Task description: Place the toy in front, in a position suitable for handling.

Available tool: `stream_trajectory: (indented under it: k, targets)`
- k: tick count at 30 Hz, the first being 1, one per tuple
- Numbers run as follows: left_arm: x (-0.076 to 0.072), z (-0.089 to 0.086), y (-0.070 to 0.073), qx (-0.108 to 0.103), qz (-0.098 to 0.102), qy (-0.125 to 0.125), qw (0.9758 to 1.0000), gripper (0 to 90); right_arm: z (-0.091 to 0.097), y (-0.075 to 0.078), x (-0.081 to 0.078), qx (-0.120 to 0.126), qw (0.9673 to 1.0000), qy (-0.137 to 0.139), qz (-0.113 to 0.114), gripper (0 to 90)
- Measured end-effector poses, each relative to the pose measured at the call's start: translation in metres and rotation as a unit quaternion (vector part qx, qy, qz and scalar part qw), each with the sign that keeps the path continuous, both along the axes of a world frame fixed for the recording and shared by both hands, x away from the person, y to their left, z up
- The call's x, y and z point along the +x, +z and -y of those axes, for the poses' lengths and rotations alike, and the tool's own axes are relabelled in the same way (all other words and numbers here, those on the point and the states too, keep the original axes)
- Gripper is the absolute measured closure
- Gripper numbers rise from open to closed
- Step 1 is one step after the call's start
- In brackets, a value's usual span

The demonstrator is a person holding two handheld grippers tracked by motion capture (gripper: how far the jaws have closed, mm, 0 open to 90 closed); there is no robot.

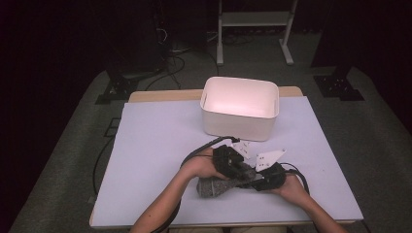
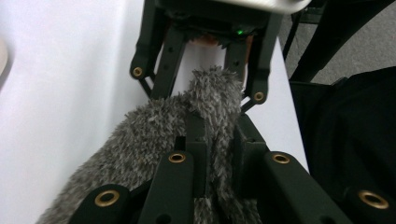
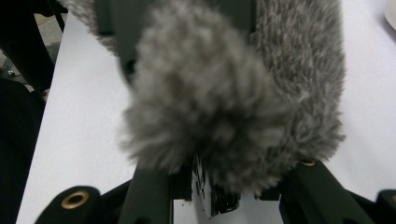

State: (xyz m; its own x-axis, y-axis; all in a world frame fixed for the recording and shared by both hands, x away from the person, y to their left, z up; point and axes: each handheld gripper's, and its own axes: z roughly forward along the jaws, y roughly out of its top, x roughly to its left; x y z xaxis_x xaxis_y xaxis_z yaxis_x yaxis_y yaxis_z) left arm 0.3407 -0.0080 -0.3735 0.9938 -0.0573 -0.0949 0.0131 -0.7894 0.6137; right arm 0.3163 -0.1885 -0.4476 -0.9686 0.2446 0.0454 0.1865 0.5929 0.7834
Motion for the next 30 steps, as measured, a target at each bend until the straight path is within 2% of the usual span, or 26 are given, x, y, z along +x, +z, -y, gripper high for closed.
stream_trajectory:
  k: [4,7,12,15,19,27,30]
  targets:
    - [0.001,-0.018,0.001,0.005,0.007,0.021,0.9997,79.7,0.000,0.000,0.001,0.001,1.0000,0.000,-0.002,64.5]
    - [0.002,-0.041,0.002,0.014,0.014,0.039,0.9990,79.6,0.000,0.000,0.001,0.001,1.0000,0.000,0.000,64.5]
    - [0.003,-0.079,0.005,0.011,0.014,0.078,0.9968,79.5,0.000,0.000,0.001,-0.001,1.0000,0.000,0.000,64.4]
    - [0.003,-0.096,0.003,0.003,0.007,0.092,0.9957,79.4,-0.001,0.000,0.001,-0.002,1.0000,0.001,0.002,64.4]
    - [0.004,-0.109,0.000,-0.003,0.003,0.107,0.9943,79.2,-0.001,0.000,0.001,-0.002,1.0000,0.001,0.003,64.4]
    - [0.008,-0.119,-0.007,-0.020,-0.010,0.116,0.9930,79.1,-0.001,0.000,0.000,-0.005,1.0000,0.001,0.004,64.4]
    - [0.007,-0.124,-0.010,-0.028,-0.014,0.125,0.9917,79.1,-0.001,0.000,0.000,-0.008,1.0000,0.001,0.005,64.5]
